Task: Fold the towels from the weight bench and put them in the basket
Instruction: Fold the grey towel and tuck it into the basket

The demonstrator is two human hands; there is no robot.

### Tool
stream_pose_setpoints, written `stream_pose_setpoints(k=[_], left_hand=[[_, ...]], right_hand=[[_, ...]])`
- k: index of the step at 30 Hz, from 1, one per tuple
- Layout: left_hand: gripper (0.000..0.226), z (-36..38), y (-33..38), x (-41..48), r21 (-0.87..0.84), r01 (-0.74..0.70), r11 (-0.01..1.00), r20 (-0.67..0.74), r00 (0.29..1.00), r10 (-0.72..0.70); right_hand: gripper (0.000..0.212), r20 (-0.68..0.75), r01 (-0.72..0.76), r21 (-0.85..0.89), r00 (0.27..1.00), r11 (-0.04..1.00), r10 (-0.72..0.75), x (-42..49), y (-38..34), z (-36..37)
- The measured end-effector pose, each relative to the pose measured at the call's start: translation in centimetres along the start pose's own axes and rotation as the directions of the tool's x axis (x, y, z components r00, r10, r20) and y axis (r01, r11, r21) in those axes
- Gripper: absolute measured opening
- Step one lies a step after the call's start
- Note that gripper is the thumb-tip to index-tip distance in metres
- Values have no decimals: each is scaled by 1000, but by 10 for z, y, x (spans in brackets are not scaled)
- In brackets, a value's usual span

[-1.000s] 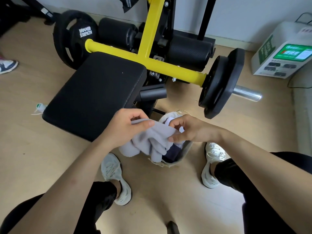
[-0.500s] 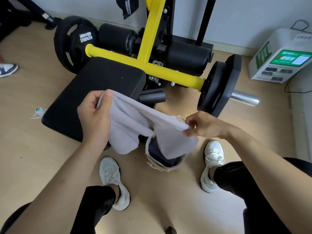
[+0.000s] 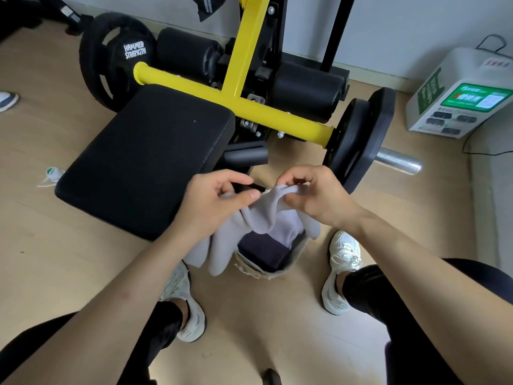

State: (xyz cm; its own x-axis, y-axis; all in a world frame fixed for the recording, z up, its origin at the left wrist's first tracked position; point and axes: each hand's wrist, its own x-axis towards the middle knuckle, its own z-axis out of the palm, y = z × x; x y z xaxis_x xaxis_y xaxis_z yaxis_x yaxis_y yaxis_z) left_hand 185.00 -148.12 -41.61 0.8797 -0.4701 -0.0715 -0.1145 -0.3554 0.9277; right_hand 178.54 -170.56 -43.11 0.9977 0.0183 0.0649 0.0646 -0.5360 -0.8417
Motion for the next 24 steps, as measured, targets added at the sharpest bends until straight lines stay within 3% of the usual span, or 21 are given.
stream_pose_setpoints(k=[2, 6, 9, 13, 20, 22, 24], left_hand=[[29, 7, -1, 0, 10, 7, 1000, 112, 994, -8], [12, 15, -3, -2, 80, -18, 997, 183, 983, 3], [6, 12, -6, 1, 123, -41, 992, 111, 993, 27], [8, 2, -8, 7, 196, -67, 978, 29, 998, 63], [14, -26, -11, 15, 259, -16, 966, -84, 996, 39], [14, -28, -12, 15, 276, -9, 961, -97, 995, 37], [14, -28, -13, 15, 280, -16, 960, -98, 994, 46]], right_hand=[[17, 18, 61, 29, 998, 998, -61, -1, -9, 2], [14, 54, 51, 62, 997, 997, -54, -1, -13, 6], [14, 74, -7, 40, 997, 999, 4, -1, -8, 7], [20, 233, -194, 1, 954, 981, 189, 0, 0, 0], [22, 314, -296, -105, 896, 949, 314, 1, 17, -18], [20, 265, -323, -62, 907, 944, 328, 2, 19, -20], [18, 219, -367, 142, 917, 919, 332, 4, 20, -19]])
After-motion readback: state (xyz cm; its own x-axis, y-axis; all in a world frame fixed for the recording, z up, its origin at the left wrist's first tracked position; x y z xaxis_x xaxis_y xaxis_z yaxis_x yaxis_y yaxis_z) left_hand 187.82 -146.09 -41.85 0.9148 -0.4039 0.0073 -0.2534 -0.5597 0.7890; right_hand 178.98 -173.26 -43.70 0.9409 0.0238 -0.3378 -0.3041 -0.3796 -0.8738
